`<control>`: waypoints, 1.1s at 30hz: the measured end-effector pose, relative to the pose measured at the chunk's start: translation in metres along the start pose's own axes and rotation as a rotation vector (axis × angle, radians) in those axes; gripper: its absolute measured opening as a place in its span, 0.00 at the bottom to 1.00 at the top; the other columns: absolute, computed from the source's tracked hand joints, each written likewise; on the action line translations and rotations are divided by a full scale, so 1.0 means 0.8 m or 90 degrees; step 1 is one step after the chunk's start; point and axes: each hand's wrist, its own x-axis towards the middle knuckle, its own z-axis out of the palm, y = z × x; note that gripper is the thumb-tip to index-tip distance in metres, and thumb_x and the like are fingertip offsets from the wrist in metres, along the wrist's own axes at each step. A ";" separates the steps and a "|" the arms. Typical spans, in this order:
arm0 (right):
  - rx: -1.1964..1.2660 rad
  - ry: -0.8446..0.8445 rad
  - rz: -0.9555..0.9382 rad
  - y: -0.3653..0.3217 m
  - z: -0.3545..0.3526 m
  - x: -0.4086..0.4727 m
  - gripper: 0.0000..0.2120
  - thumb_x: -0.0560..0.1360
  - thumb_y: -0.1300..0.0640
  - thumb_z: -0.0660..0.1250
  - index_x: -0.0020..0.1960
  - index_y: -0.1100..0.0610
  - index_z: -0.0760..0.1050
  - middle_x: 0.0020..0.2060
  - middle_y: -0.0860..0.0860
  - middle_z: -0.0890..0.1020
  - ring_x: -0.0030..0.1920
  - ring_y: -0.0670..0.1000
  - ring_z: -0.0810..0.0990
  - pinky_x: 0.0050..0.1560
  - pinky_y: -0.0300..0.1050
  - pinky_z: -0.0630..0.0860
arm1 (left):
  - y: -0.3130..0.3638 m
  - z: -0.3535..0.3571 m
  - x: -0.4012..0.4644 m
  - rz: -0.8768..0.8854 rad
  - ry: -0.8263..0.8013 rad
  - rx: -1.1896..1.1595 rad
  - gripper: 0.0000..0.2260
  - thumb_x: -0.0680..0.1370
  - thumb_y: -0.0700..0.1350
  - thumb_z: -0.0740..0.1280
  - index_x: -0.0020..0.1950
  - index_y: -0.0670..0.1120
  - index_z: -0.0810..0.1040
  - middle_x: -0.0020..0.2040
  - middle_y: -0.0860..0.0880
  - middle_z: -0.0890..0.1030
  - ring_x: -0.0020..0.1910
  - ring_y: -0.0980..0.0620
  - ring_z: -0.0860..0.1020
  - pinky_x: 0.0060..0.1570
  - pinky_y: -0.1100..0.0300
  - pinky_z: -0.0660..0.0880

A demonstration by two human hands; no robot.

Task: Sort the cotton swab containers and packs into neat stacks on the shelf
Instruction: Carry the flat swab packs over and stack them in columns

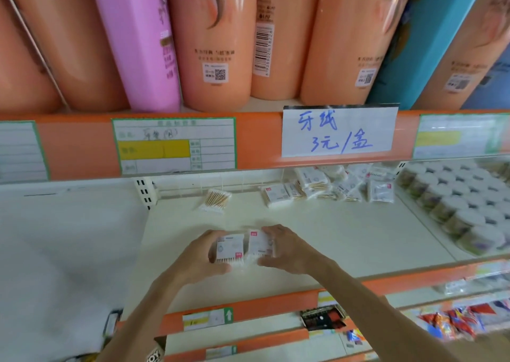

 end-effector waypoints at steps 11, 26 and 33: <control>-0.047 0.049 -0.041 0.056 -0.034 -0.061 0.40 0.70 0.45 0.76 0.75 0.55 0.63 0.65 0.48 0.69 0.65 0.49 0.68 0.67 0.44 0.68 | 0.063 0.047 0.007 0.143 0.026 0.240 0.33 0.61 0.69 0.73 0.62 0.67 0.66 0.56 0.65 0.73 0.57 0.59 0.70 0.57 0.67 0.63; -0.153 0.209 0.129 0.291 -0.161 -0.347 0.40 0.66 0.32 0.72 0.71 0.53 0.70 0.60 0.48 0.76 0.60 0.51 0.76 0.59 0.46 0.74 | 0.340 0.291 0.095 0.294 -0.149 0.213 0.39 0.58 0.72 0.72 0.65 0.55 0.75 0.55 0.61 0.75 0.54 0.62 0.76 0.55 0.65 0.72; -0.147 0.255 0.249 0.423 -0.217 -0.509 0.41 0.64 0.29 0.69 0.67 0.54 0.72 0.57 0.49 0.78 0.56 0.54 0.78 0.55 0.48 0.76 | 0.485 0.462 0.136 0.370 -0.187 0.204 0.38 0.59 0.70 0.75 0.65 0.57 0.75 0.56 0.62 0.76 0.52 0.62 0.76 0.51 0.66 0.73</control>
